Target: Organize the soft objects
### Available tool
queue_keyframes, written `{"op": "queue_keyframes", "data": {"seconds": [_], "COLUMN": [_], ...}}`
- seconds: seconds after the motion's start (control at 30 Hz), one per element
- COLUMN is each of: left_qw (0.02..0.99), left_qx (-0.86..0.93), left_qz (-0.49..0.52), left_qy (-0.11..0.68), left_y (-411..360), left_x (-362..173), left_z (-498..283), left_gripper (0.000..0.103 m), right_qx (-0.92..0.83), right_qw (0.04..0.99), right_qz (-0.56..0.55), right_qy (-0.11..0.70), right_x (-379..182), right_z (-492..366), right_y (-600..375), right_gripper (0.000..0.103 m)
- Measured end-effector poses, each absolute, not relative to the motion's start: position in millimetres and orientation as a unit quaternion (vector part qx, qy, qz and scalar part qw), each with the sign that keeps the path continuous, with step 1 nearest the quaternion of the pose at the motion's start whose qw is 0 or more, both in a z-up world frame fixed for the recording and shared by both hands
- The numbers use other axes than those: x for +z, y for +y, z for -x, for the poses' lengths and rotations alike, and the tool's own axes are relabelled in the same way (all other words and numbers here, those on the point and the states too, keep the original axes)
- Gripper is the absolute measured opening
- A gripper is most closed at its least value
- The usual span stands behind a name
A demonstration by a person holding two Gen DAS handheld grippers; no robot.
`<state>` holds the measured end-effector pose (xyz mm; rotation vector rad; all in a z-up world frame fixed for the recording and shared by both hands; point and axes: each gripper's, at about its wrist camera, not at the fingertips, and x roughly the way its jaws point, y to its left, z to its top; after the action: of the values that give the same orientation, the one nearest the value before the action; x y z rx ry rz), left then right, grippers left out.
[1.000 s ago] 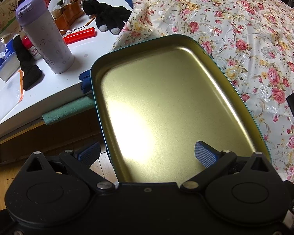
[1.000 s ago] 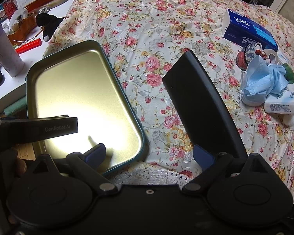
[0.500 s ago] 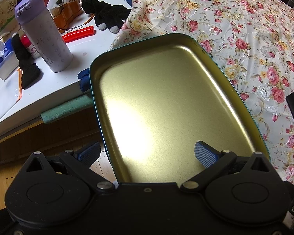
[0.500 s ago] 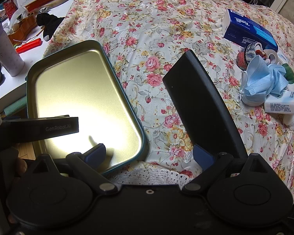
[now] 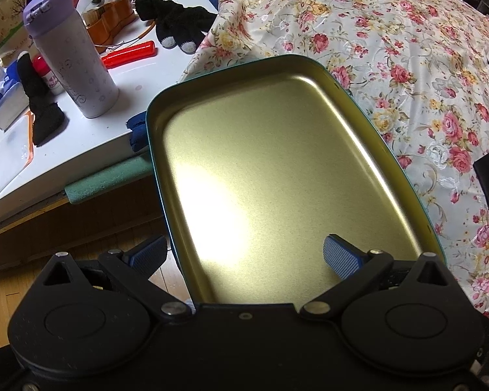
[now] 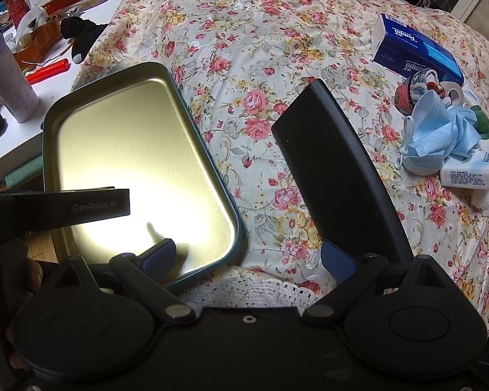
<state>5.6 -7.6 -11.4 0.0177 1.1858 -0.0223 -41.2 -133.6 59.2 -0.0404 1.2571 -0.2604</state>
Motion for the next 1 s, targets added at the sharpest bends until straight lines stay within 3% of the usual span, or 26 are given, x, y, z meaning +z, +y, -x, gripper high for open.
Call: {"op": "queue_keyframes", "data": {"seconds": [0.53, 1.0], "left_qw": [0.839, 0.85], "left_qx": [-0.031, -0.068], "left_qz": [-0.009, -0.047], "left_qy": [0.544, 0.52], "left_y": [-15.7, -81.8], "left_x": [-3.2, 43.0], "left_z": [-0.6, 25.8], "left_gripper": [0.097, 0.099], "right_qx": [-0.13, -0.235], "right_qw": [0.823, 0.84], "right_qz": [0.001, -0.035], "right_qy": [0.553, 0.487], "right_x": [91.5, 133.3], "right_z": [57.9, 98.3], "right_y": [-160.2, -290.5], "right_gripper": [0.095, 0.095]}}
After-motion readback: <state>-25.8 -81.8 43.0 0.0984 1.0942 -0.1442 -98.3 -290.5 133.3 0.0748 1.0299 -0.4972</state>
